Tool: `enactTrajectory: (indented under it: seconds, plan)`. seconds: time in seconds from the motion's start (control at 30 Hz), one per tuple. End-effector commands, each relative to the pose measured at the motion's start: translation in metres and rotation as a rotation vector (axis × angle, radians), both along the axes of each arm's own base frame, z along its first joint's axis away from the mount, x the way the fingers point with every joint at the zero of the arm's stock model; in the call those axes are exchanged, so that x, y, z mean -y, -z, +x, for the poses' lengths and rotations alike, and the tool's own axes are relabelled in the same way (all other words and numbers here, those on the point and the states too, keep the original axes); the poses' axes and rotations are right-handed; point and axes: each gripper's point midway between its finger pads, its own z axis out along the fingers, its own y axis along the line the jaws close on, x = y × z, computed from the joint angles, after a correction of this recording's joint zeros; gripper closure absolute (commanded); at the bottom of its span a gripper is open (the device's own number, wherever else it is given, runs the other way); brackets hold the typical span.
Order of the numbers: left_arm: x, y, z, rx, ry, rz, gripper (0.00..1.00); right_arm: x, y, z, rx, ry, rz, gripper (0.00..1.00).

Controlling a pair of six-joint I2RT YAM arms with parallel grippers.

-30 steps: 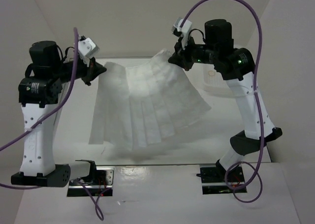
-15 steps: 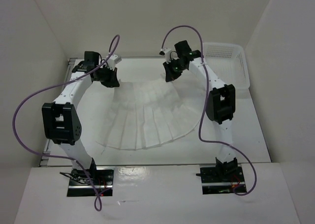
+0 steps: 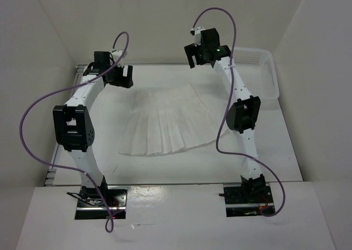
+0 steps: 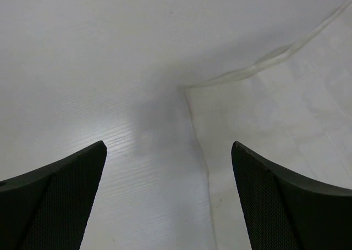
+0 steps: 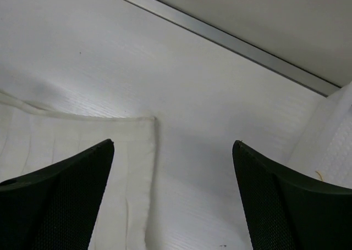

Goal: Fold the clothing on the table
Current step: Flatten the skirt out, then fold the skirt

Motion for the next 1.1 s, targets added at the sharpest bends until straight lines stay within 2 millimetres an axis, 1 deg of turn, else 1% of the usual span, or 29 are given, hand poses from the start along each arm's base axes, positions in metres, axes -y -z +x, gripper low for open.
enactTrajectory:
  seconds: [0.0, 0.03, 0.07, 0.1, 0.13, 0.17, 0.2, 0.23, 0.27, 0.3, 0.33, 0.37, 0.4, 0.43, 0.47, 0.5, 0.57, 0.6, 0.7, 0.73, 0.77, 0.8, 0.83, 0.87, 0.9, 0.93, 0.97, 1.0, 1.07]
  plan:
    - [0.002, -0.033, 0.01, 0.079, -0.007, -0.036, 0.0, 0.0, -0.044, -0.004, 0.091, 0.04, 0.006, 0.08]
    - [0.016, -0.035, 0.003, 0.067, 0.04, -0.046, 0.0, -0.003, -0.033, -0.012, 0.053, 0.004, -0.003, 0.08]
    - [0.026, -0.034, -0.005, 0.055, 0.079, -0.056, 0.0, -0.002, -0.023, -0.013, 0.029, 0.003, -0.011, 0.08]
    - [0.039, -0.023, -0.015, 0.021, 0.136, -0.078, 0.0, 0.0, -0.004, -0.019, -0.016, -0.006, -0.038, 0.08]
    - [0.057, -0.019, -0.031, -0.021, 0.205, -0.101, 0.0, 0.003, 0.009, -0.026, -0.049, -0.012, -0.057, 0.08]
    - [0.061, -0.014, -0.034, -0.034, 0.214, -0.102, 0.0, 0.003, 0.009, -0.026, -0.049, -0.012, -0.057, 0.08]
    - [0.064, -0.013, -0.043, -0.053, 0.24, -0.114, 0.0, 0.007, 0.034, -0.034, -0.101, -0.025, -0.089, 0.08]
    - [0.071, -0.006, -0.052, -0.075, 0.259, -0.124, 0.0, 0.008, 0.033, -0.037, -0.093, -0.03, -0.094, 0.08]
    - [0.073, -0.001, -0.058, -0.099, 0.274, -0.131, 0.0, 0.012, 0.038, -0.04, -0.103, -0.019, -0.107, 0.08]
    - [0.075, 0.004, -0.066, -0.125, 0.295, -0.141, 0.0, 0.016, 0.058, -0.05, -0.153, -0.028, -0.132, 0.08]
    - [0.075, 0.001, -0.068, -0.125, 0.295, -0.141, 0.0, 0.02, 0.056, -0.052, -0.144, -0.023, -0.148, 0.08]
    - [0.074, 0.007, -0.073, -0.144, 0.3, -0.137, 0.0, 0.023, 0.065, -0.055, -0.165, -0.018, -0.162, 0.08]
    - [0.073, 0.012, -0.079, -0.167, 0.307, -0.131, 0.0, 0.034, 0.075, -0.06, -0.192, 0.001, -0.176, 0.08]
    - [0.073, 0.008, -0.079, -0.157, 0.308, -0.13, 0.0, 0.043, 0.082, -0.061, -0.211, 0.016, -0.18, 0.08]
    - [0.073, 0.012, -0.082, -0.169, 0.307, -0.131, 0.0, 0.049, 0.079, -0.062, -0.205, 0.025, -0.177, 0.08]
    - [0.072, 0.012, -0.085, -0.171, 0.307, -0.131, 0.0, 0.056, 0.083, -0.067, -0.222, 0.035, -0.18, 0.08]
    - [0.069, 0.016, -0.086, -0.18, 0.294, -0.117, 0.0, 0.074, 0.086, -0.068, -0.232, 0.069, -0.186, 0.08]
    - [0.069, 0.018, -0.089, -0.191, 0.294, -0.118, 0.0, 0.076, 0.082, -0.067, -0.217, 0.079, -0.191, 0.08]
    - [0.069, 0.018, -0.089, -0.191, 0.294, -0.118, 0.0, 0.104, 0.079, -0.068, -0.221, 0.134, -0.195, 0.08]
    - [0.069, 0.022, -0.093, -0.211, 0.292, -0.119, 0.0, 0.104, 0.076, -0.068, -0.21, 0.135, -0.192, 0.08]
    - [0.069, 0.022, -0.093, -0.211, 0.292, -0.119, 0.0, 0.114, 0.073, -0.07, -0.202, 0.146, -0.195, 0.08]
    - [0.069, 0.022, -0.093, -0.211, 0.292, -0.119, 0.0, 0.114, 0.072, -0.071, -0.196, 0.146, -0.193, 0.08]
    - [0.069, 0.025, -0.095, -0.22, 0.292, -0.12, 0.0, 0.125, 0.068, -0.072, -0.191, 0.173, -0.201, 0.08]
    - [0.069, 0.025, -0.095, -0.22, 0.292, -0.12, 0.0, 0.134, 0.073, -0.074, -0.206, 0.187, -0.203, 0.08]
    - [0.069, 0.025, -0.095, -0.22, 0.292, -0.12, 0.0, 0.136, 0.068, -0.074, -0.194, 0.197, -0.208, 0.08]
    - [0.068, 0.026, -0.097, -0.225, 0.298, -0.115, 0.0, 0.149, 0.071, -0.073, -0.198, 0.221, -0.206, 0.08]
    - [0.068, 0.026, -0.097, -0.225, 0.298, -0.115, 0.0, 0.149, 0.065, -0.073, -0.187, 0.216, -0.21, 0.08]
    - [0.069, 0.026, -0.098, -0.225, 0.304, -0.122, 0.0, 0.157, 0.069, -0.075, -0.198, 0.229, -0.212, 0.08]
    - [0.07, 0.026, -0.098, -0.225, 0.304, -0.122, 0.0, 0.159, 0.069, -0.075, -0.197, 0.236, -0.218, 0.08]
